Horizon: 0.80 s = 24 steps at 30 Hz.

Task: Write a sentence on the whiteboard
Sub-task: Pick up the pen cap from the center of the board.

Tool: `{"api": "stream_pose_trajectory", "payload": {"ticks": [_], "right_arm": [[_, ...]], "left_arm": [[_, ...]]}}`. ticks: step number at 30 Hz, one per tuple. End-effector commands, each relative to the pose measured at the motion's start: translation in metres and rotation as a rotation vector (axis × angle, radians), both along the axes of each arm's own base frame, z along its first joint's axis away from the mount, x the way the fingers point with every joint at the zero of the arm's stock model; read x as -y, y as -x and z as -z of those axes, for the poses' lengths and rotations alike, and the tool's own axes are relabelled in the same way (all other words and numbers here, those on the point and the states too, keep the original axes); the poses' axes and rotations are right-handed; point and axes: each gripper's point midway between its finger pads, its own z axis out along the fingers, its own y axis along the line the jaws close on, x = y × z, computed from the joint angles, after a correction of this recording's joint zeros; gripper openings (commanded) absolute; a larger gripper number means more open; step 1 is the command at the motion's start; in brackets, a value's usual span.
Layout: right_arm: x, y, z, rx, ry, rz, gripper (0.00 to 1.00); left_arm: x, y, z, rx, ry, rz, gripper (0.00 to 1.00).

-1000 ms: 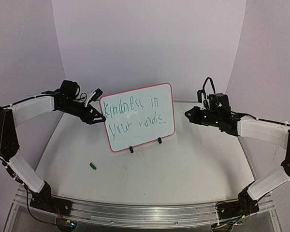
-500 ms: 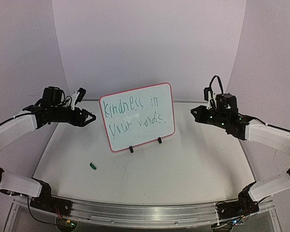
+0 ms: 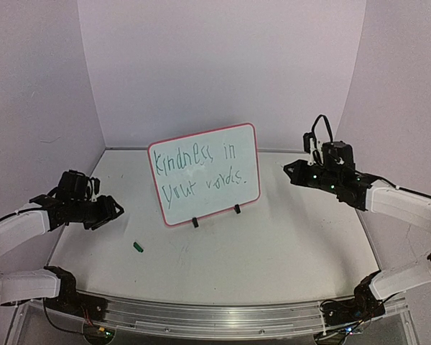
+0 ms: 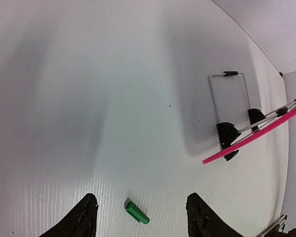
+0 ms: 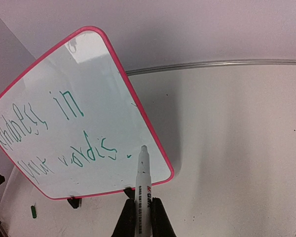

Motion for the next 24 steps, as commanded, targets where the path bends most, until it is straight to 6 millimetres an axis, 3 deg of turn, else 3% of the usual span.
{"api": "stream_pose_trajectory", "payload": {"ticks": [1, 4, 11, 18, 24], "right_arm": [[-0.005, 0.010, -0.011, 0.017, -0.048, -0.043, 0.00], [-0.005, 0.014, -0.010, 0.014, -0.058, -0.054, 0.00], [-0.007, 0.015, -0.009, 0.009, -0.066, -0.065, 0.00], [-0.008, 0.017, -0.008, 0.006, -0.068, -0.074, 0.00], [-0.009, 0.018, -0.008, 0.005, -0.070, -0.080, 0.00]], "left_arm": [[0.000, 0.022, 0.036, -0.183, 0.096, -0.123, 0.60], [0.008, 0.038, 0.060, -0.280, 0.122, -0.133, 0.58], [0.024, 0.053, 0.086, -0.382, 0.090, -0.148, 0.53], [0.038, 0.043, 0.093, -0.376, 0.113, -0.160, 0.50], [0.051, 0.031, 0.101, -0.390, 0.108, -0.121, 0.37]]}}
